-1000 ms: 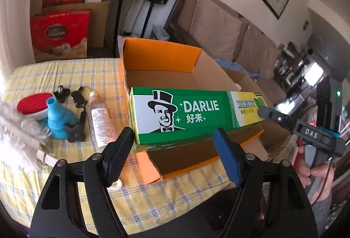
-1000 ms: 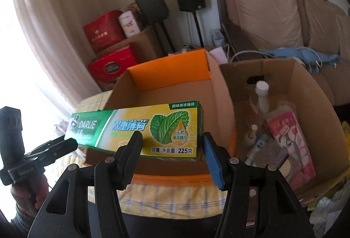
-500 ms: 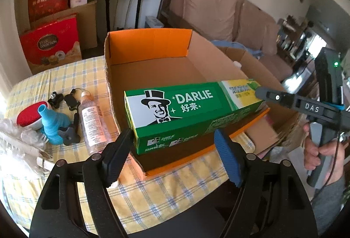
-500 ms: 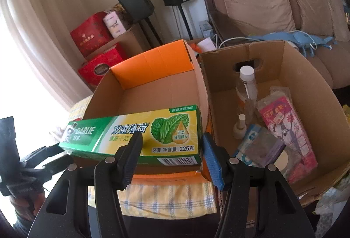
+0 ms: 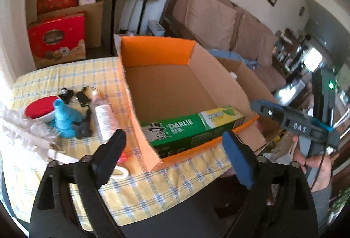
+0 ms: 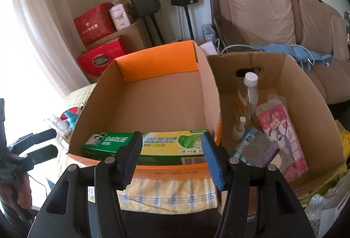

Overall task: Organize objects
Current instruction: 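Carry the toothpaste box into the orange cardboard box and release it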

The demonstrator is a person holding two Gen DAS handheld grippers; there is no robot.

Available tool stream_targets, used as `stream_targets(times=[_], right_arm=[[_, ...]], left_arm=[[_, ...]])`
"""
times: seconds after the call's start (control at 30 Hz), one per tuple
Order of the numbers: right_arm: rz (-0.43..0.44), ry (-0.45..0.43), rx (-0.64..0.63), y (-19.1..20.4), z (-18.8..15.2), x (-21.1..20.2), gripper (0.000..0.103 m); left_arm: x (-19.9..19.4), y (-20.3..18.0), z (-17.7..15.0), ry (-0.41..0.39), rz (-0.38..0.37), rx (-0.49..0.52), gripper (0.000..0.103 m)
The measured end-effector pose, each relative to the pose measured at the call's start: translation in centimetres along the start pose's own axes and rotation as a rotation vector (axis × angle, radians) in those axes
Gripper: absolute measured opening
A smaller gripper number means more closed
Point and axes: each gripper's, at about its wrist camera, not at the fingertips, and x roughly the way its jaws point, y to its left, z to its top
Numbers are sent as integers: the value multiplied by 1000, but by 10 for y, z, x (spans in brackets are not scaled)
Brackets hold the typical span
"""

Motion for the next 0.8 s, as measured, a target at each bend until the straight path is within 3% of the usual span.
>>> stream_targets(times=[0.13,0.33,0.4,0.53,0.8], right_arm=[[-20,-10,-23,13,-1,-7,65],[6,7,-34,33,-7,-9,65],[7,2,-54,45,-9,-12,71],[30,-6,-89,69,-13,-15,84],[92,0,-146,121,-18,-3,86]], left_arm=[[-16,17,2,-37,29,-32,98],[-34,38,-5,-63,107,-43,98],[-39,47,-10,-67,138,-48,103],[-49,65,-21,-69,168,-74,103],[-73,113,-41,-87,251,-157,103]])
